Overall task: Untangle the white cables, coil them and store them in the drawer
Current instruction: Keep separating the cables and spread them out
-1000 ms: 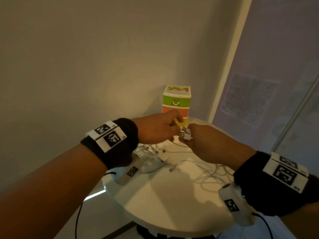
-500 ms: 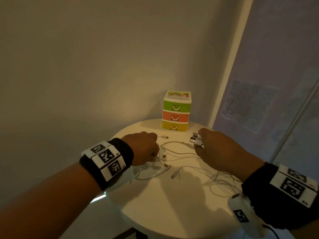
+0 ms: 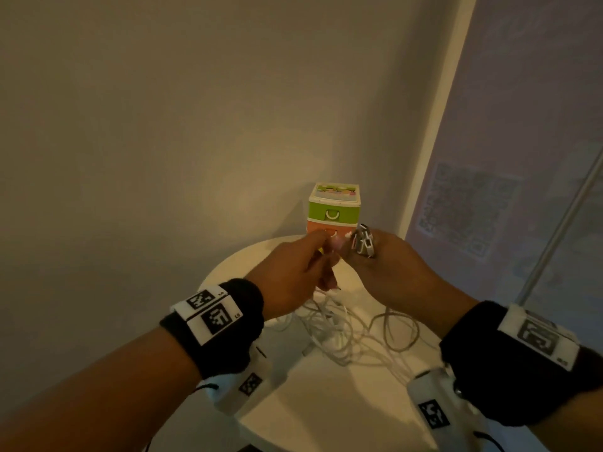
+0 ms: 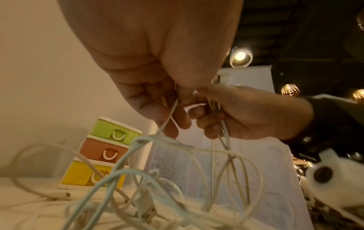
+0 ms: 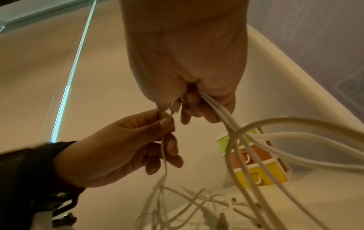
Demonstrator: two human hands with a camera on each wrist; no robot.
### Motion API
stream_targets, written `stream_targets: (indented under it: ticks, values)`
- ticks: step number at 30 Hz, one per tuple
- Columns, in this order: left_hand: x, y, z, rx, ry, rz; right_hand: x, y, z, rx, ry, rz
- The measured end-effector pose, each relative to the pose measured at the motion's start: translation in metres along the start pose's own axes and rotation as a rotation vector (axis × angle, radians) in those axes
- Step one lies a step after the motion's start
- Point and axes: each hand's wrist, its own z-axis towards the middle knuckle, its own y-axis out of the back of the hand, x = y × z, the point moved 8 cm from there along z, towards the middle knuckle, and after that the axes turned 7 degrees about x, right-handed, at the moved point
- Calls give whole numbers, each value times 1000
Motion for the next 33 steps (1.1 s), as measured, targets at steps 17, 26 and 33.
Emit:
stream_targets:
  ticks: [17,26,33]
  values:
    - [33,1,9,144,75,156,-30,61,-19,-414,-111,678]
    - [-6,4,15,101,-72,183,-1,6,-20,57,70,-476]
    - [32,33,7,58,94,226,-66,102,-14,-232,-243,-362]
